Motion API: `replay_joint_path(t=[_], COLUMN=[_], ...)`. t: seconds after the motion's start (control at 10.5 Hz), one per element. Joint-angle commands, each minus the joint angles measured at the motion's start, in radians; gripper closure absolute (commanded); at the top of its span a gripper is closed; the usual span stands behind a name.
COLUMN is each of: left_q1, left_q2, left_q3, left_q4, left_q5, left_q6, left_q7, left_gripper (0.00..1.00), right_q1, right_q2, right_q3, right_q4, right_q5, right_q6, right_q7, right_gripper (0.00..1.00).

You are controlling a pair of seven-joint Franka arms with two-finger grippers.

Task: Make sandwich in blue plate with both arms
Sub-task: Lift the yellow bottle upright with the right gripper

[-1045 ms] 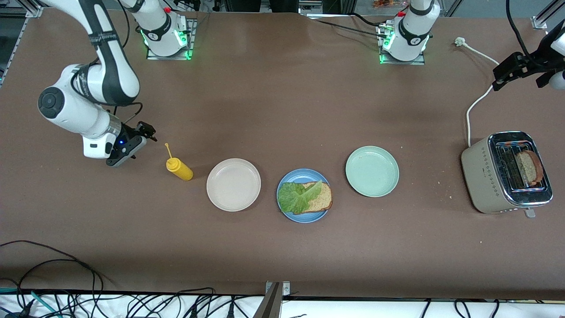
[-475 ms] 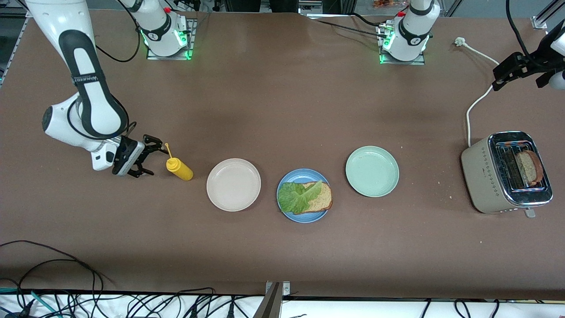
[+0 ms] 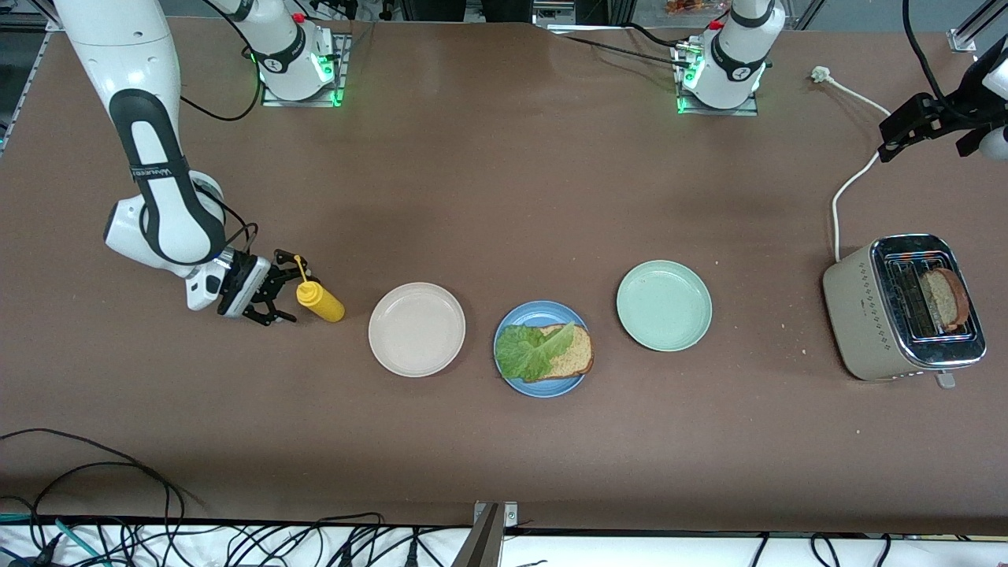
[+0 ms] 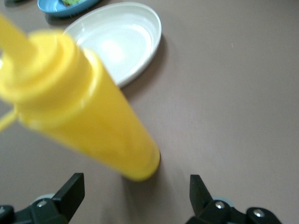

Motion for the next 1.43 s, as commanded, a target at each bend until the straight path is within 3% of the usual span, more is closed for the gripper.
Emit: replay_joint_path(t=[0.0,0.19,0.29,0.48,0.86,1.05,1.14,1.33], left_q1=[0.005,0.005,0.005,0.005,0.005,0.005,0.005,0.005], left_q2=[0.005,0.005,0.005,0.005,0.005,0.005,0.005,0.005], left_q3=[-0.004,-0.005,-0.004,-0.005,-0.005,-0.004,-0.004,-0.004], left_q4=[0.018,0.018,0.018,0.018,0.018,0.018,0.018,0.018], left_q5=[0.01,0.01,0.01,0.01,0.01,0.01,0.01,0.01], left_q6=[-0.007,-0.007,-0.007,-0.007,-0.007,-0.007,-0.007,-0.007], left_q7=[0.013,0.013,0.013,0.013,0.013,0.013,0.013,0.013], left_gripper=[0.0,0.0,0.0,0.0,0.0,0.0,0.0,0.0], right_q1=[-0.015,-0.015,-0.015,-0.015,-0.015,-0.009,0.006,0.031], right_q2=[0.02,0.022,0.022,0.02,0.014,0.005,0.005,0.006], right_q3=[0.068,0.07,0.07,0.07,0.07,0.068,0.066,0.07], right_q4=[0.062,0.064,0.062,0.059,0.059,0.067,0.087,0.194], right_q5=[0.032,0.034,0.059,0.075,0.072,0.044,-0.02,-0.328], right_q6=[0.005,0.005,0.002,-0.002,-0.004,0.004,0.022,0.041], right_q7=[-0.015,-0.013,-0.013,-0.009,0.002,0.011,0.051,0.28], right_gripper=[0.0,0.0,0.12,0.56,0.8,0.8,0.8,0.79])
